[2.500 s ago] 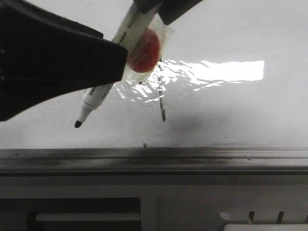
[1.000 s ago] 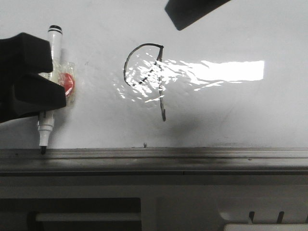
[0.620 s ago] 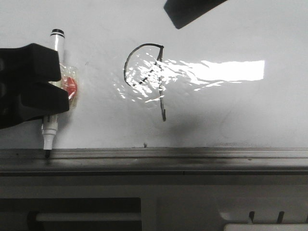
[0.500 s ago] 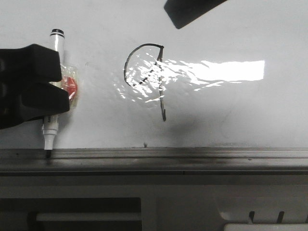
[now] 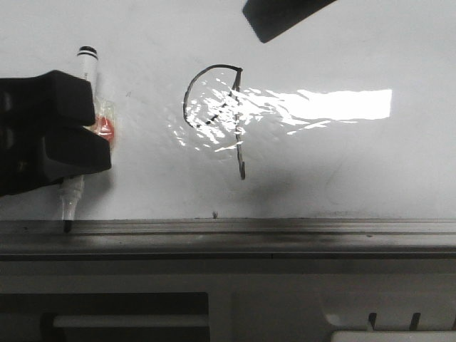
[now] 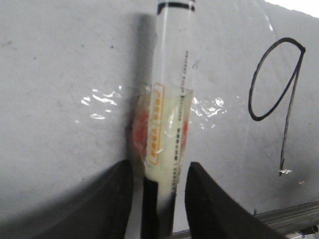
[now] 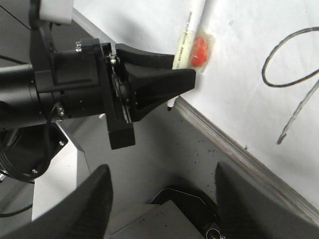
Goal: Write number 9 on whiteboard
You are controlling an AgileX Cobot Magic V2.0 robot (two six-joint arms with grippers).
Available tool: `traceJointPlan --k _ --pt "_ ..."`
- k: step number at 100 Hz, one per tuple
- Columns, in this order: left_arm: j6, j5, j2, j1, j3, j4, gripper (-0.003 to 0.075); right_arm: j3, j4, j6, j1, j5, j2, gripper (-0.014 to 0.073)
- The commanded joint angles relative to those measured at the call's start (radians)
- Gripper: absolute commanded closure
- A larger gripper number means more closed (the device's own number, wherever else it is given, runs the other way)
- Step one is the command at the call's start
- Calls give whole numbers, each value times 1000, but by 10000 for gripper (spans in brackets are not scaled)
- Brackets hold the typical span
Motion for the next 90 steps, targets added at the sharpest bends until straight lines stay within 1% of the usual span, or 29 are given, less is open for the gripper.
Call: traceJointPlan --k 1,16,29,35,42,47,49,54,56,59,61,63,70,77,89,90 --pt "2 -48 -9 -4 -23 6 444 -34 14 -10 -2 -53 -14 202" --pt "2 -46 -34 -4 -23 6 443 -34 14 -10 -2 -53 -14 202" --pt "10 -39 -87 -4 -23 8 414 -34 14 -10 -2 -57 -14 203" --pt "13 -27 -116 -4 -23 8 412 -34 0 -10 -2 -62 -18 224" --pt "15 -14 -155 -4 -23 8 412 -34 -11 -10 -2 -64 -29 312" --pt "38 -5 -188 -4 -23 8 412 -34 -26 -10 -2 -68 -40 415" --pt "58 0 -196 -4 -23 8 412 -32 -33 -10 -2 -68 -45 443" --pt "109 11 -231 -4 -23 8 414 -23 -47 -10 -2 -81 -63 556" --pt "130 15 -240 -4 -23 8 417 -16 -54 -10 -2 -88 -71 582" --pt "156 24 -264 -4 -23 8 425 -5 -59 -10 -2 -103 -85 646" --pt "167 36 -280 -4 -23 6 431 4 -65 -10 -2 -112 -96 671" --pt "170 41 -290 -4 -23 6 436 15 -67 -10 -2 -119 -108 668" --pt "200 67 -342 -4 -23 6 472 59 -90 -10 -2 -159 -153 663" --pt "248 93 -392 -4 -22 6 545 121 -122 -10 -2 -217 -208 663" --pt "373 146 -477 -4 -19 6 738 258 -175 -10 -2 -373 -318 663" --pt "380 153 -486 -4 -18 6 742 276 -183 -10 -2 -392 -333 663"
